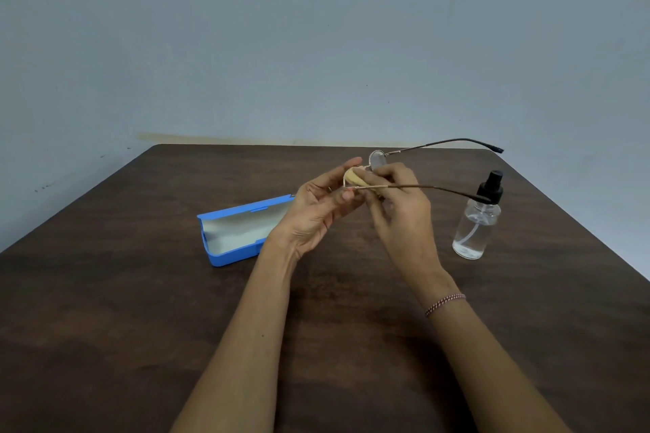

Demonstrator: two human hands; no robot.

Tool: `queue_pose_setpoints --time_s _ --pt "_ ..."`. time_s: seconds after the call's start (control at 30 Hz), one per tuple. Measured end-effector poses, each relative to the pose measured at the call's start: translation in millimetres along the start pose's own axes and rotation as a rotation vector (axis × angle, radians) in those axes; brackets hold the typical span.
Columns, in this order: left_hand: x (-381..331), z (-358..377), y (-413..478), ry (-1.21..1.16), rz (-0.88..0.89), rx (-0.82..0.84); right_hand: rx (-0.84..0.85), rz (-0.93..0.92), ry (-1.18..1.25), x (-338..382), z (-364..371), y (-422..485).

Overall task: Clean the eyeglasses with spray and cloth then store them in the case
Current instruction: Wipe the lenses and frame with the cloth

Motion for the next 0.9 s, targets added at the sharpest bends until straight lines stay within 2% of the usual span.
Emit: queue_pose_setpoints --time_s 0.17,0.37,0.6,0.77,0.9 --pt "-9.3 -13.3 -1.5 -0.041 0.075 -0.077 0.046 -0.089 0.029 7.6 2.5 0.6" --pt "1.3 4.1 0.9 -0.025 -0.016 0.002 -0.050 -0.013 -0.118 -1.3 -5.7 -0.2" --pt "-6.9 -9.0 -1.6 -0.031 0.052 -0.075 0.043 -0.101 0.013 12.6 5.0 -0.1" --pt "-15.4 -14.3 -3.1 -0.064 0.128 -0.114 0.083 -0.121 -0.105 6.8 0.4 0.0" --pt "-18.7 -11.9 -4.2 -0.113 0.128 -0.111 0.024 -0.115 -0.174 -1.3 -10.2 1.1"
Point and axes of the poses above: each hand's wrist, its own y-axis towards the middle knuckle, its own z-axis out of the palm, x = y × z, the point moved 6 cm from there along y, towards the middle knuckle, and after that the axes turned 9 degrees about x, right-handed, at the moved point
